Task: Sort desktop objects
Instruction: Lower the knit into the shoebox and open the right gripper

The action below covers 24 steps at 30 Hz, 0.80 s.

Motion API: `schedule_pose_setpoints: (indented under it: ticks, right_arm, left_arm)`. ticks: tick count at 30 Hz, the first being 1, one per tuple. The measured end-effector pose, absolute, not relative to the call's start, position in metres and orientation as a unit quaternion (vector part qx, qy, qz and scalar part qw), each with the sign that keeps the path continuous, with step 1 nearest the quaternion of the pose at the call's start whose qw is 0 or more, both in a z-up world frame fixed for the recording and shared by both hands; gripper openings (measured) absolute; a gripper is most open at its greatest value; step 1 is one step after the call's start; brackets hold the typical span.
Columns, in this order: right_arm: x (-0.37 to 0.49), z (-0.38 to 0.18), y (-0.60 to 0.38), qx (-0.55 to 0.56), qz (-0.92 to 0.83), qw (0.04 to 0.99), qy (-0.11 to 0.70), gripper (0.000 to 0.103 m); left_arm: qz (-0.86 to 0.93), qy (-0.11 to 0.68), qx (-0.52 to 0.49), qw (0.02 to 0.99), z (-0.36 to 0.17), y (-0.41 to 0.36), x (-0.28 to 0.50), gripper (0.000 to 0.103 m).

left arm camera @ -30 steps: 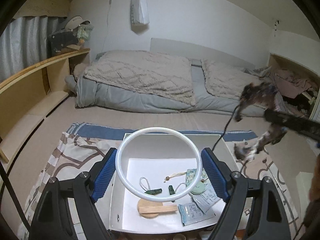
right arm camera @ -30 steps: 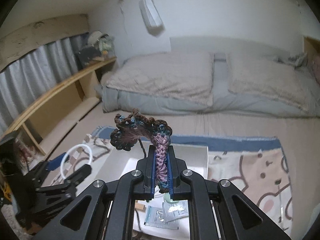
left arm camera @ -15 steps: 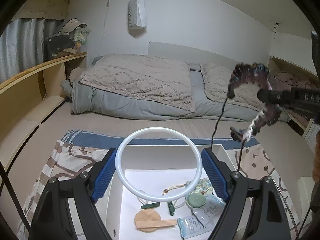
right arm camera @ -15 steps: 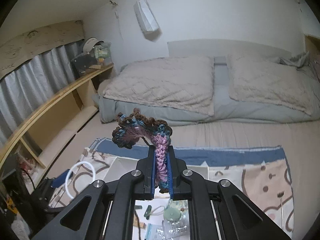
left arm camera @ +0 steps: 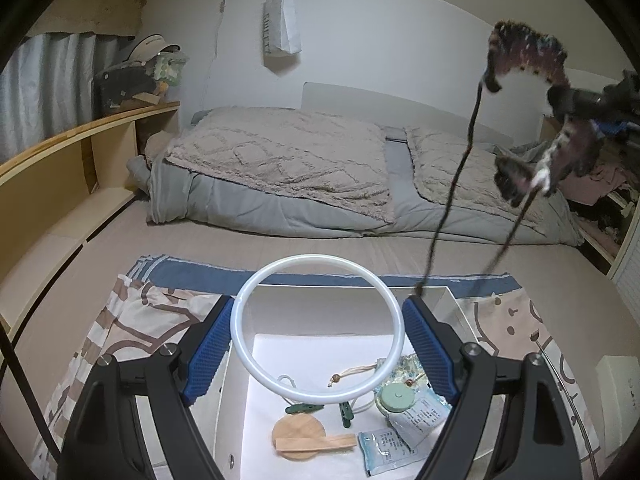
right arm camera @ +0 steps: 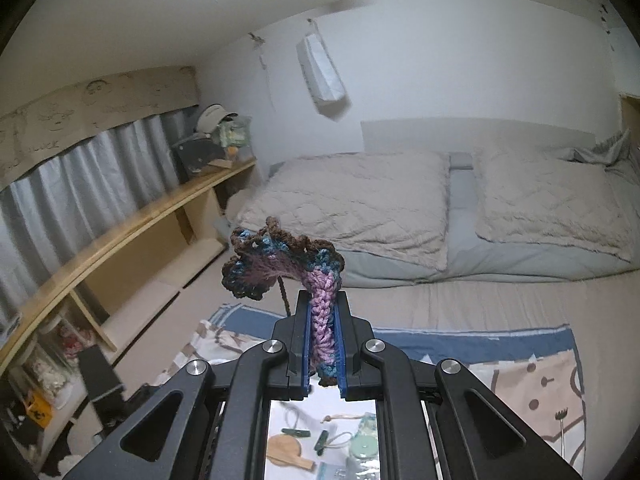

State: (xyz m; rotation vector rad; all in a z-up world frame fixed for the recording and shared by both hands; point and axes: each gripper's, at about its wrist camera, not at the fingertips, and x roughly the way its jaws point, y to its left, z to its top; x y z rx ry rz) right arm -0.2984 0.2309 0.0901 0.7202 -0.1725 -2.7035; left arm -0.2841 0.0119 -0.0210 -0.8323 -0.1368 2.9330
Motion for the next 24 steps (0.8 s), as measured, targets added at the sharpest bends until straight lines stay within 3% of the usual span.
schedule_pose_setpoints:
  ticks: [5, 24]
  right_arm:
    - [-0.308, 0.069, 0.217, 0.281, -0.943, 0.172, -0.048, 0.01]
    - [-0.39, -0.11, 0.196, 0.47, -0.868, 0.139, -0.078, 0.01]
  left_arm:
    - [0.959, -0.047, -0.275, 0.041, -0.024, 0.009, -0.285, 0.084]
    - [0.951, -0.053, -0.304, 0.038, -0.057, 0.0, -0.308, 0.084]
